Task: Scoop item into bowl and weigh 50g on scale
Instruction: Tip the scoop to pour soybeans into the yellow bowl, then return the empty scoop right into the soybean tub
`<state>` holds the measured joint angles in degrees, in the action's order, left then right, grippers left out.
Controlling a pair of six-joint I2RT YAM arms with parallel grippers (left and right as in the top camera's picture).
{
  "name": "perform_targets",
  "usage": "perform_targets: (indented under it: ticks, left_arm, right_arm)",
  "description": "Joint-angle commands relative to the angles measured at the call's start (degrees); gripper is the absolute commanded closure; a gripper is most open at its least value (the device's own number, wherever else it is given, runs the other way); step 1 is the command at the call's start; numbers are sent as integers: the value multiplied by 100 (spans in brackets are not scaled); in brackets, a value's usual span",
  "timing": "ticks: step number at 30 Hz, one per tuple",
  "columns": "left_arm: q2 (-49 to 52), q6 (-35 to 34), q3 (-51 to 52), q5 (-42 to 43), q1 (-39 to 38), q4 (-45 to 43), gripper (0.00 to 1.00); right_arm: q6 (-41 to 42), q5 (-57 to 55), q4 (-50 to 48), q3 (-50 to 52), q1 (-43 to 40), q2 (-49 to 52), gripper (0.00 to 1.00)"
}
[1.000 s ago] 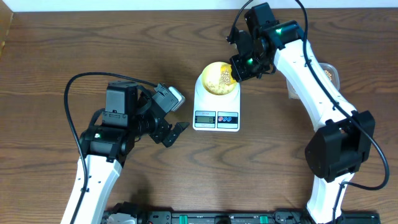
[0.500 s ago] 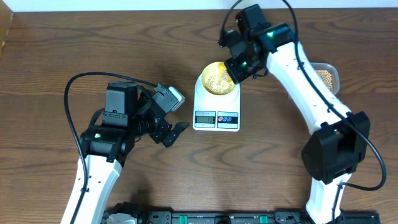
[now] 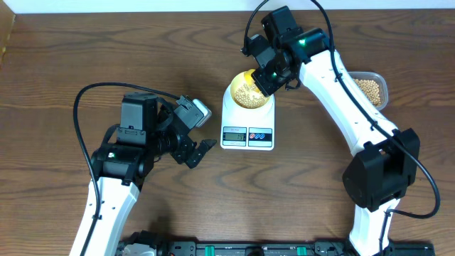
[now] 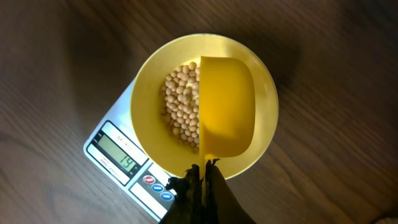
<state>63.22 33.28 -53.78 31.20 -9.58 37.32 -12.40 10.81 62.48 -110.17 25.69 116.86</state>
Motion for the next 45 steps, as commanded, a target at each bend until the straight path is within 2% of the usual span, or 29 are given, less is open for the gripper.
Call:
perform_targets:
  ticks: [1, 13, 28, 32, 34, 38, 41, 45]
  left_arm:
    - [0, 79, 9, 50, 26, 15, 2]
    - [0, 76, 9, 50, 26, 15, 3]
    - [0, 76, 9, 50, 26, 17, 3]
    - [0, 76, 9, 50, 26, 15, 2]
    - [0, 79, 9, 50, 26, 15, 3]
    - [0, 76, 9, 50, 26, 17, 2]
    - [0, 79, 9, 50, 26, 17, 3]
    - [0, 76, 9, 50, 26, 17, 3]
  right_arm:
    - [-229, -17, -24, -157, 28, 35, 99]
    - [-780, -50, -391, -157, 107, -81, 99]
    - [-1294, -1576, -138, -157, 501, -81, 99]
    - [-1432, -1473, -140, -157, 516, -81, 99]
    - [-1379, -1207, -166, -157, 509, -83, 99]
    - [-708, -1123, -337, -160, 457, -142, 99]
    - [-179, -1080, -509, -160, 258, -400, 99]
    - [72, -741, -450, -160, -203, -809, 99]
